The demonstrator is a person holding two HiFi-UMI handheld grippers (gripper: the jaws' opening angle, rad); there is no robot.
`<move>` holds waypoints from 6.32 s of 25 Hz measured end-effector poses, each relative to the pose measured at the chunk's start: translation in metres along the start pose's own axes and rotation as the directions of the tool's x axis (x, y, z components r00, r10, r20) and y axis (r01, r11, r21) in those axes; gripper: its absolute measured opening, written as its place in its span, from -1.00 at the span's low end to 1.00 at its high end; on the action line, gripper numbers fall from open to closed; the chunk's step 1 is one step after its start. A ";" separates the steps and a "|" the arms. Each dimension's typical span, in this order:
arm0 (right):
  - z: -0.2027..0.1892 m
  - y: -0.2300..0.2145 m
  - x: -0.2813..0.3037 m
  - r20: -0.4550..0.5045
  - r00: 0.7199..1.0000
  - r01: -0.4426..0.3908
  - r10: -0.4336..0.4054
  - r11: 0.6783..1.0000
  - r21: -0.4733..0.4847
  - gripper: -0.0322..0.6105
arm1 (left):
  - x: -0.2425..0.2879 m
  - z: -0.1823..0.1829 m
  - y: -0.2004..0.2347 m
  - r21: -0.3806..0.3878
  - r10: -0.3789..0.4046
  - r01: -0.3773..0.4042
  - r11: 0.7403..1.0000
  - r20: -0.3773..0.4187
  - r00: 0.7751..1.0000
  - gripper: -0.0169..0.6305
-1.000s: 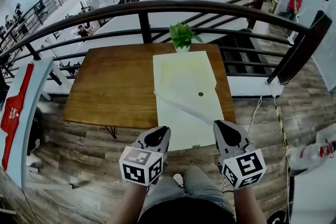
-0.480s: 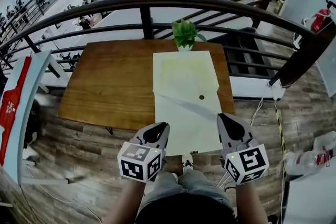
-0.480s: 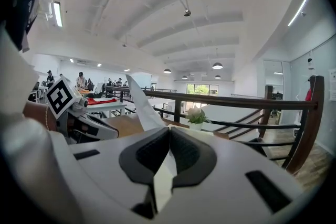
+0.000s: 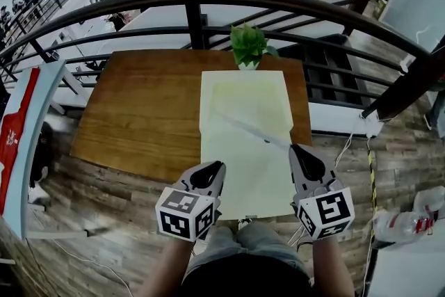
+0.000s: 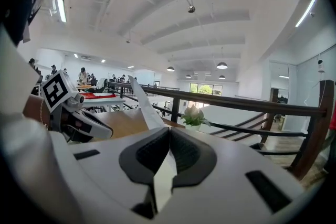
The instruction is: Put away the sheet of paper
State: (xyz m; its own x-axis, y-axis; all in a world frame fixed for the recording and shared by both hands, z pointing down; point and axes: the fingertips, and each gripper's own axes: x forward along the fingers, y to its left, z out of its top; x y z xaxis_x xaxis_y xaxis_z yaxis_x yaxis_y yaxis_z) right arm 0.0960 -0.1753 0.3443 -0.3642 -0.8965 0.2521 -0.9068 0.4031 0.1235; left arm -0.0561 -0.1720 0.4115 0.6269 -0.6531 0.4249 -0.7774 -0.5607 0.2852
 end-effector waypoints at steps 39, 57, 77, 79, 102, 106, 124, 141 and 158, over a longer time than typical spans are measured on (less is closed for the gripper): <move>-0.083 0.033 0.057 -0.191 0.952 -0.250 0.240 0.968 -0.031 -0.81 | 0.030 -0.044 0.028 -0.110 0.079 -0.095 0.989 -0.141 0.987 -0.84; -0.122 0.058 0.062 -0.282 0.915 -0.315 0.288 0.948 -0.055 -0.81 | 0.025 -0.064 0.031 -0.119 0.071 -0.096 0.988 -0.203 0.977 -0.84; -0.148 0.061 0.105 -0.361 0.890 -0.352 0.279 0.923 -0.153 -0.81 | 0.054 -0.077 0.039 -0.131 0.039 -0.073 0.989 -0.240 0.970 -0.84; -0.148 0.059 0.111 -0.359 0.891 -0.348 0.277 0.926 -0.149 -0.81 | 0.058 -0.076 0.040 -0.132 0.036 -0.069 0.989 -0.239 0.970 -0.84; -0.153 0.031 0.167 -0.404 0.888 -0.306 0.222 0.939 -0.157 -0.80 | 0.100 -0.067 0.058 -0.153 0.052 -0.096 0.984 -0.266 0.963 -0.84; -0.155 0.025 0.177 -0.418 0.885 -0.292 0.208 0.945 -0.149 -0.80 | 0.108 -0.065 0.060 -0.157 0.053 -0.098 0.983 -0.266 0.962 -0.84; -0.163 0.004 0.225 -0.451 0.879 -0.212 0.153 0.974 -0.085 -0.80 | 0.138 -0.059 0.072 -0.181 0.056 -0.109 0.977 -0.277 0.959 -0.84; -0.176 -0.003 0.236 -0.504 0.854 -0.192 0.130 0.979 -0.071 -0.79 | 0.138 -0.061 0.072 -0.169 0.045 -0.097 0.981 -0.290 0.956 -0.84; -0.134 0.002 0.182 -0.386 0.903 -0.172 0.188 0.982 0.075 -0.68 | 0.112 -0.047 0.055 -0.130 0.005 -0.034 0.991 -0.220 0.976 -0.84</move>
State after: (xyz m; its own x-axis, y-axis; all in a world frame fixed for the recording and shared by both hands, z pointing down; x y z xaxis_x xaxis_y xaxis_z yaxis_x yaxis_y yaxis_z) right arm 0.0560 -0.3133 0.5193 -0.4173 -0.6632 0.6213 -0.8438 0.5366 0.0061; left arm -0.0308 -0.2517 0.5155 0.5963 -0.5280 0.6047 -0.7986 -0.4671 0.3796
